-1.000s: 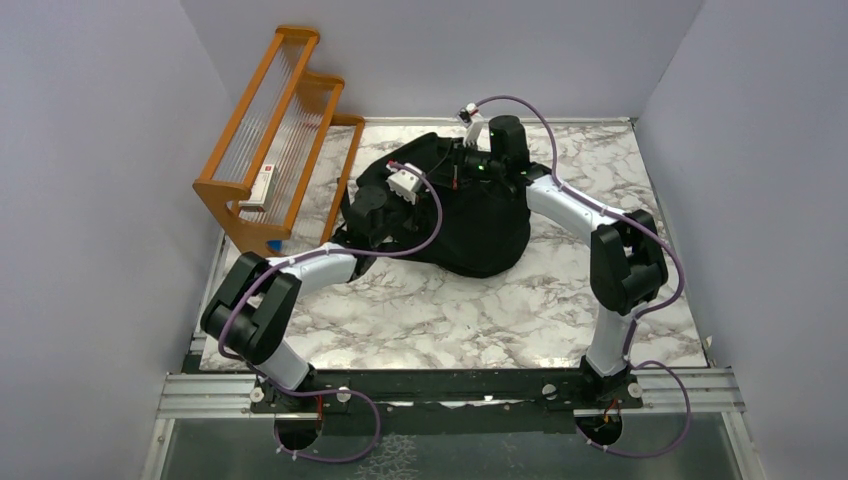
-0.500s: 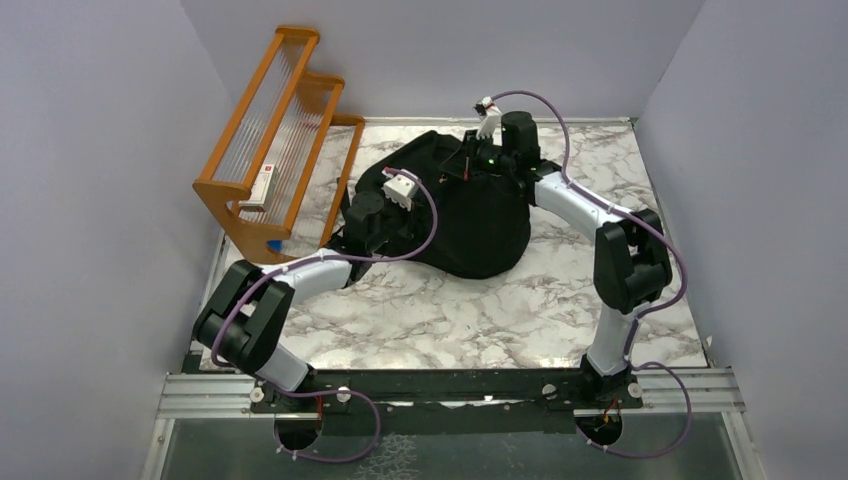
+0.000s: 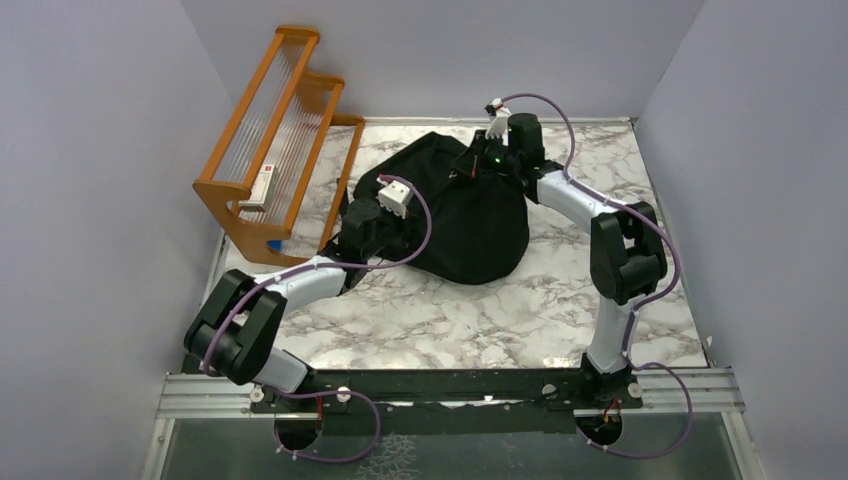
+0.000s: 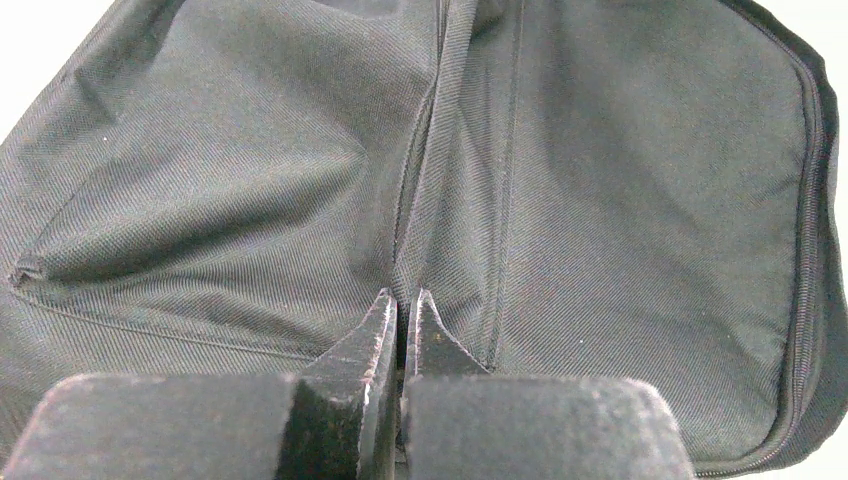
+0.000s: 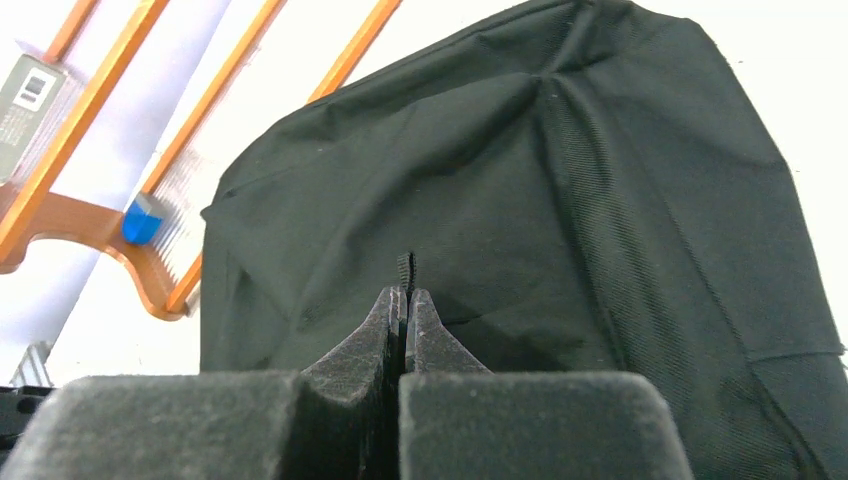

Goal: Pack the student bag
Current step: Zip the student bag at the center of the board, then move the student bag to the center of the board.

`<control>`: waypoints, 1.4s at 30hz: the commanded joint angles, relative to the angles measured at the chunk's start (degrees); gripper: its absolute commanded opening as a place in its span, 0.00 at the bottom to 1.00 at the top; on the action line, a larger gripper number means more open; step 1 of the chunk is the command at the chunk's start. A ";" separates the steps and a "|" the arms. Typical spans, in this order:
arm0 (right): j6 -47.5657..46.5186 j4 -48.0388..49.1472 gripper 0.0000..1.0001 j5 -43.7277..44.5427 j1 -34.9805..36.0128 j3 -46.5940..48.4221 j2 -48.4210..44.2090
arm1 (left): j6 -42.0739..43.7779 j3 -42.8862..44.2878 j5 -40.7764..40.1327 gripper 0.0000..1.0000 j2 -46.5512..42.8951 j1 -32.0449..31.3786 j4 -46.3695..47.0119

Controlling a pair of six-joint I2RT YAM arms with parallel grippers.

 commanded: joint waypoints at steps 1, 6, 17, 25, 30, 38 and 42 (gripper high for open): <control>-2.62 5.37 0.01 8.30 -3.78 1.50 1.40 | -2.09 -2.64 -1.31 0.00 -1.89 0.27 -6.20; -4.55 4.53 0.01 10.66 -5.41 2.27 3.04 | -2.34 -3.40 -2.23 0.00 -2.66 0.27 -7.41; -8.36 -0.65 0.01 20.28 -7.70 6.44 7.30 | -2.25 -3.39 -3.56 0.00 -4.20 0.29 -9.62; -10.03 -2.15 0.01 24.08 -9.51 5.98 6.04 | -2.21 -2.78 -3.37 0.00 -4.06 0.27 -9.80; -9.51 0.75 0.01 21.92 -10.73 3.84 1.59 | -1.40 0.21 0.38 0.00 -2.14 0.27 -9.80; -9.86 0.01 0.01 24.28 -13.48 2.24 -3.72 | -0.93 11.02 9.34 0.11 4.62 0.20 -9.87; -9.93 -0.28 0.06 25.07 -15.68 0.38 -5.15 | -0.21 14.32 9.79 0.26 5.40 0.21 -10.51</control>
